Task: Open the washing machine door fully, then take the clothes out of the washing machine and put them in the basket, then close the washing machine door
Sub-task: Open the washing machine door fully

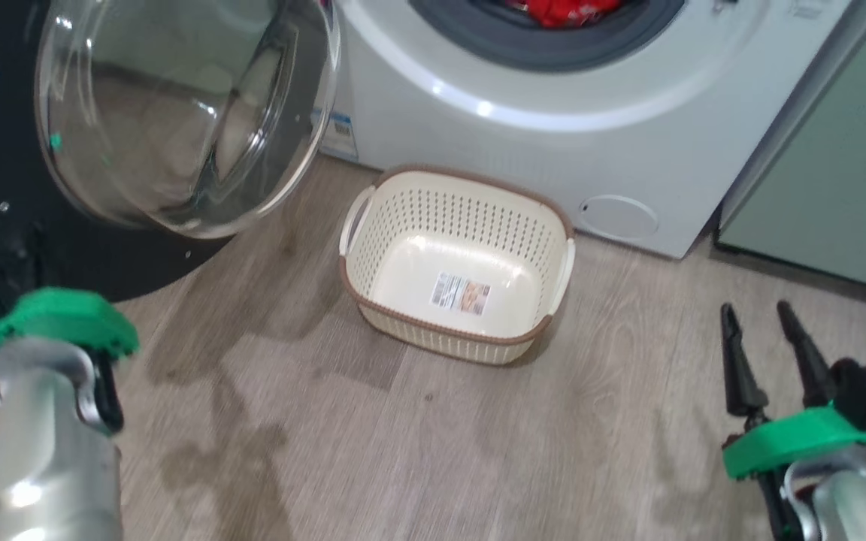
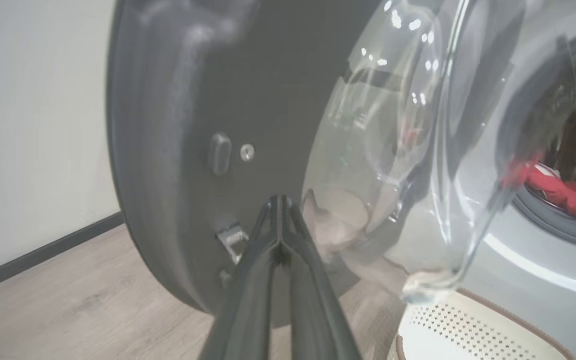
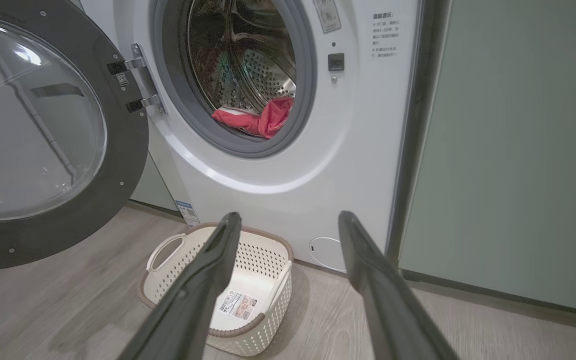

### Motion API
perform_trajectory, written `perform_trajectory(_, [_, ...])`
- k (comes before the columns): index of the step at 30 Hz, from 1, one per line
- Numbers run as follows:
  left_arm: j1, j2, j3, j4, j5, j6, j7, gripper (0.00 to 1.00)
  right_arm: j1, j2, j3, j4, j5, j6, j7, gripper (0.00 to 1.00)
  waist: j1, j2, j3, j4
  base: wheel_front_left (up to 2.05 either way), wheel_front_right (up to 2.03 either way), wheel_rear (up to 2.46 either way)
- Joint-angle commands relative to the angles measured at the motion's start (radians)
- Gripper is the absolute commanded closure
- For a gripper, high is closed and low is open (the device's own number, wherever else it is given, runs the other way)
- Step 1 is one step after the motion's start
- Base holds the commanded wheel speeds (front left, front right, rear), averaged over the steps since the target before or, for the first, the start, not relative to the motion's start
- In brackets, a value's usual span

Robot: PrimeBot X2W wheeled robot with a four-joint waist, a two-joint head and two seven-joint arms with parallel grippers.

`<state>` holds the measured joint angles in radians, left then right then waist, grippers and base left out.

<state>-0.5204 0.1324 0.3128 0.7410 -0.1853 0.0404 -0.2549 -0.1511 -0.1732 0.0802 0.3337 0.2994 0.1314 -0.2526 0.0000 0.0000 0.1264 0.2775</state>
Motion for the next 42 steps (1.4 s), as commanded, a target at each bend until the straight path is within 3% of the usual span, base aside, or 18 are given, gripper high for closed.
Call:
perform_trajectory(1, [0.010, 0.028, 0.027, -0.035, 0.012, -0.008, -0.007, 1.00, 0.011, 0.003, 0.016, -0.022, 0.003, -0.001, -0.009, 0.00, 0.0000, 0.0000, -0.033, -0.016, 0.00, 0.00, 0.00])
perform_trajectory(5, [0.078, 0.001, 0.010, -0.074, 0.035, -0.066, -0.007, 1.00, 0.031, 0.022, 0.008, -0.021, 0.005, -0.001, -0.009, 0.00, 0.0000, 0.0000, -0.077, -0.049, 0.00, 0.00, 0.00])
perform_trajectory(7, [0.121, -0.005, -0.005, -0.110, 0.052, -0.106, -0.007, 0.56, 0.041, 0.036, -0.002, -0.022, 0.003, -0.001, -0.009, 0.00, 0.0000, 0.0000, -0.101, -0.083, 0.00, 0.00, 0.00])
perform_trajectory(9, [0.149, -0.015, -0.026, -0.139, 0.066, -0.125, -0.007, 0.00, 0.045, 0.044, -0.007, -0.025, 0.000, -0.001, -0.009, 0.00, 0.0000, 0.0000, -0.110, -0.110, 0.00, 0.00, 0.00])
perform_trajectory(18, [0.214, -0.058, -0.078, -0.222, 0.071, -0.154, -0.007, 0.00, 0.064, 0.054, -0.026, -0.051, -0.040, -0.001, -0.009, 0.00, 0.0000, 0.0000, -0.131, -0.238, 0.00, 0.00, 0.00])
perform_trajectory(29, [0.235, -0.069, -0.132, -0.238, 0.079, -0.166, -0.007, 0.00, 0.074, 0.059, -0.031, -0.086, -0.059, -0.001, -0.009, 0.00, 0.0000, 0.0000, -0.142, -0.384, 0.00, 0.00, 0.00])
perform_trajectory(42, [0.251, -0.075, -0.160, -0.235, 0.068, -0.170, -0.007, 0.00, 0.091, 0.062, -0.036, -0.096, -0.069, -0.001, -0.009, 0.00, 0.0000, 0.0000, -0.164, -0.420, 0.00, 0.00, 0.00])
